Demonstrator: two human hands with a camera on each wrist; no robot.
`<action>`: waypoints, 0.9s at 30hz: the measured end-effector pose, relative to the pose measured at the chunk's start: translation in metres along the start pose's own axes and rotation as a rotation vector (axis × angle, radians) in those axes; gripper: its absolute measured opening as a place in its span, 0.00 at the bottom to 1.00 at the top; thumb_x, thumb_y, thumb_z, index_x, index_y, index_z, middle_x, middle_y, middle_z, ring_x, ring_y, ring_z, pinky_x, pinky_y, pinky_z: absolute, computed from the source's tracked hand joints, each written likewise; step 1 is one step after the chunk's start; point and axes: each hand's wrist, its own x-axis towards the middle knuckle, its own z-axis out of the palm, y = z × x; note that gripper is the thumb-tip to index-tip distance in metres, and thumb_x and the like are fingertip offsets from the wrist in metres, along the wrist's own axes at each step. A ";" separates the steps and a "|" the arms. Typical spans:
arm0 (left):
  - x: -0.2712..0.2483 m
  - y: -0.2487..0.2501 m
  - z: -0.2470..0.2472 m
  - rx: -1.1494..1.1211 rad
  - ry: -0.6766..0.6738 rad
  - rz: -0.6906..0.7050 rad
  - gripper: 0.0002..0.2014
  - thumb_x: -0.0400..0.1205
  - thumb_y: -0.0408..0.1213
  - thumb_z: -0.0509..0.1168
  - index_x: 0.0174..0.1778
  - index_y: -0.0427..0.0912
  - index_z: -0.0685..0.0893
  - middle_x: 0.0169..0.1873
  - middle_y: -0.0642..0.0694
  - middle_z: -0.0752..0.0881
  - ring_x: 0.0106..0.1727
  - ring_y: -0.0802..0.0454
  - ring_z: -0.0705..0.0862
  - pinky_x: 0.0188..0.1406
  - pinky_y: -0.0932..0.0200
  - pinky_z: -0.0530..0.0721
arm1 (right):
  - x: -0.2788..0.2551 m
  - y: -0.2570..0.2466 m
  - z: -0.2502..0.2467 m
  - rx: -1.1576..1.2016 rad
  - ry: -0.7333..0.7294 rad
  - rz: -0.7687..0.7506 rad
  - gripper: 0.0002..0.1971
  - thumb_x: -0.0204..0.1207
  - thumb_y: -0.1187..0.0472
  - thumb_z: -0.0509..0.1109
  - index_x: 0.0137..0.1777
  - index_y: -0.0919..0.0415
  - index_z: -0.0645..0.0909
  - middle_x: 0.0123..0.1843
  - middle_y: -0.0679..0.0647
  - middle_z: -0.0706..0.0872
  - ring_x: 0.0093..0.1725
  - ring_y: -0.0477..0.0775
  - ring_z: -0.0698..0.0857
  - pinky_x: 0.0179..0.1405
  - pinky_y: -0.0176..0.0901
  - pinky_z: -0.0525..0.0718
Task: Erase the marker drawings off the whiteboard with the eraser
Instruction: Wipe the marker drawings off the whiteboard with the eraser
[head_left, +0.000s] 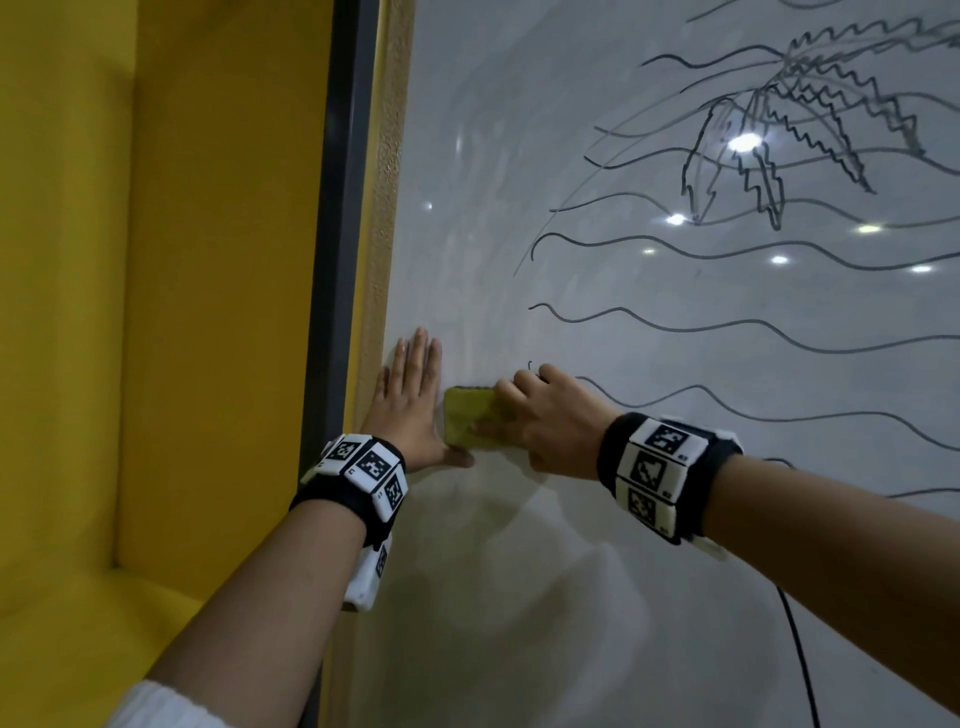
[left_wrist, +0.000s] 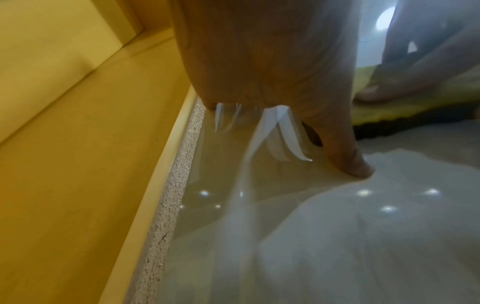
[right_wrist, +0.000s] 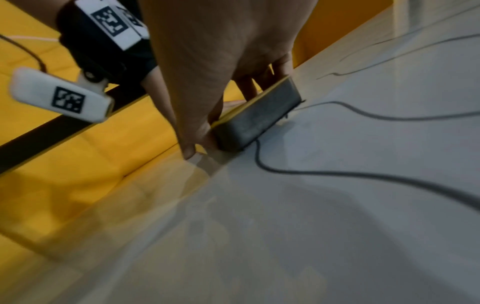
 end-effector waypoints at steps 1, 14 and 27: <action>0.000 -0.001 0.000 0.002 0.003 0.004 0.71 0.62 0.69 0.71 0.69 0.44 0.16 0.71 0.45 0.16 0.77 0.44 0.22 0.76 0.48 0.29 | 0.001 0.004 0.000 -0.016 0.042 0.037 0.29 0.65 0.46 0.70 0.69 0.34 0.75 0.55 0.52 0.81 0.46 0.54 0.81 0.40 0.42 0.75; 0.002 -0.004 0.002 0.016 -0.018 0.014 0.71 0.62 0.70 0.70 0.71 0.43 0.16 0.70 0.43 0.15 0.76 0.42 0.20 0.75 0.47 0.28 | -0.009 0.018 0.009 0.102 0.150 0.068 0.30 0.48 0.44 0.78 0.56 0.35 0.85 0.42 0.52 0.85 0.33 0.53 0.81 0.30 0.37 0.74; 0.004 0.002 0.002 0.026 -0.033 -0.012 0.71 0.64 0.66 0.72 0.74 0.39 0.19 0.73 0.40 0.17 0.76 0.41 0.21 0.77 0.44 0.31 | 0.005 0.059 -0.018 0.144 0.206 0.428 0.31 0.56 0.50 0.78 0.64 0.43 0.82 0.48 0.59 0.84 0.40 0.60 0.83 0.35 0.43 0.77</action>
